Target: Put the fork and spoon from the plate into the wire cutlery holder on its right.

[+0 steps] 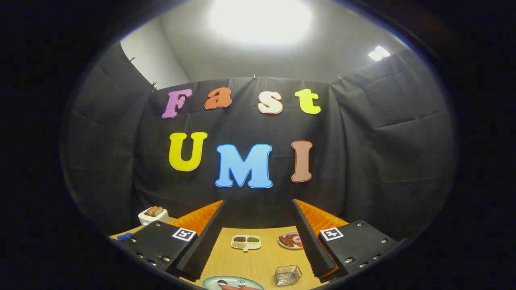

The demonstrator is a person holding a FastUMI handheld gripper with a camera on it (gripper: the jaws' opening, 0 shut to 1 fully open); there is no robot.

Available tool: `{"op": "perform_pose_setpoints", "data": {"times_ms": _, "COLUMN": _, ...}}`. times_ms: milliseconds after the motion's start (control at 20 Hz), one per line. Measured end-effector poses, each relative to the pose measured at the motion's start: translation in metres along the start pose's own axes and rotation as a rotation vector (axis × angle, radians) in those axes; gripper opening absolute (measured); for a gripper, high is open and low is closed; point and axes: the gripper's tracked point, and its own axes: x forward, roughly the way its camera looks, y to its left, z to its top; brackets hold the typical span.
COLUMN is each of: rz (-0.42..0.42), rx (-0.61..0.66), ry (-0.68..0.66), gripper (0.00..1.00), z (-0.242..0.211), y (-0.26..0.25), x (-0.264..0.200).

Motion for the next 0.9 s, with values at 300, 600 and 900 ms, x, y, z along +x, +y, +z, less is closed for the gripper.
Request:
{"op": "perform_pose_setpoints", "data": {"times_ms": 300, "rz": -0.01, "rx": 0.002, "ry": 0.008, "gripper": 0.96, "z": -0.002, "y": -0.005, "x": 0.002}}
{"op": "perform_pose_setpoints", "data": {"times_ms": 600, "rz": 0.034, "rx": 0.012, "ry": 0.04, "gripper": 0.96, "z": -0.022, "y": 0.002, "x": -0.003}}
{"op": "perform_pose_setpoints", "data": {"times_ms": 900, "rz": 0.086, "rx": -0.004, "ry": 0.139, "gripper": 0.96, "z": -0.063, "y": 0.012, "x": -0.005}}
